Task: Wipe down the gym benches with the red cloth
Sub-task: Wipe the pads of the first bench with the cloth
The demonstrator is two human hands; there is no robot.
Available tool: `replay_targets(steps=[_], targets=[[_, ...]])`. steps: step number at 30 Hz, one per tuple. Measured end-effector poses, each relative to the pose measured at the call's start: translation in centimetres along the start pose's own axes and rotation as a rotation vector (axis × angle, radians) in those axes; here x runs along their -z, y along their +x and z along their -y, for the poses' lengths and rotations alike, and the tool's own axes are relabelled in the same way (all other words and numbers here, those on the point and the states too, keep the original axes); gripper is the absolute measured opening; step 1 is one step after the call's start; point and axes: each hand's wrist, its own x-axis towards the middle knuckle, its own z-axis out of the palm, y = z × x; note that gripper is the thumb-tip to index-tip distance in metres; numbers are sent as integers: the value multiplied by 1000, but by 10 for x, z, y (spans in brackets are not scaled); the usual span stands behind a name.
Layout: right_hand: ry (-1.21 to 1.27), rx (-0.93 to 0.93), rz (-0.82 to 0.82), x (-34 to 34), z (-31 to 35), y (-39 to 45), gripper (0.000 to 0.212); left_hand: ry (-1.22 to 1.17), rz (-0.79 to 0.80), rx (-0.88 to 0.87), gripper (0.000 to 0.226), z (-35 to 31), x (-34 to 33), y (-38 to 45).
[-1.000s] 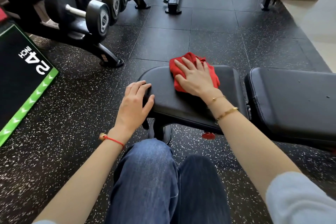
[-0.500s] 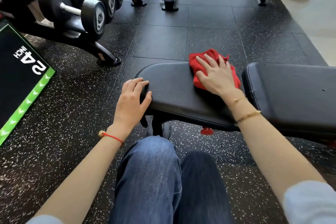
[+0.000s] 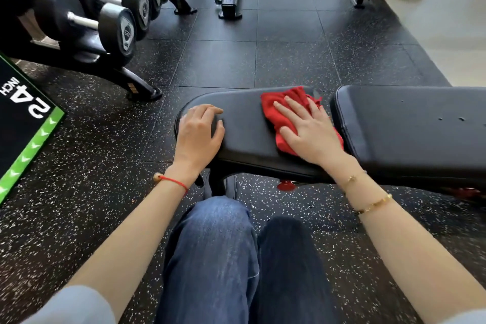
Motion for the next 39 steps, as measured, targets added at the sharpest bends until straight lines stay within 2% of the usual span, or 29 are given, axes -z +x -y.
replay_targets(steps=[3, 5, 11, 13, 17, 21, 23, 27, 30, 35, 39], targets=[[26, -139, 11, 4, -10, 36, 56, -1, 9, -9, 24, 0, -7, 2], [28, -155, 2, 4, -4, 47, 56, -9, -5, -9, 24, 1, -9, 0], [5, 93, -9, 1, 20, -15, 59, -41, -53, -8, 24, 7, -13, -3], [27, 100, -21, 2, 10, -33, 61, -52, -48, -5, 25, 6, -14, -4], [85, -21, -13, 5, -27, -4, 56, -50, -48, 3, 25, 4, -16, -2], [83, -161, 15, 4, -18, 51, 55, -37, -51, 5, 23, 2, -19, 0], [39, -115, 25, 3, 3, 59, 56, -33, -48, 4, 24, 2, -19, -1], [13, 120, 29, -3, 38, 17, 60, -23, -54, 3, 24, 3, -19, -1], [19, 181, 7, -3, 30, -20, 64, -33, -62, -4, 23, 5, -18, -1], [34, 38, 37, 4, -25, 21, 58, -47, -61, -7, 24, 5, -19, -2], [60, -138, 35, 5, -21, 73, 56, -46, -61, -3, 24, 4, -19, -1]])
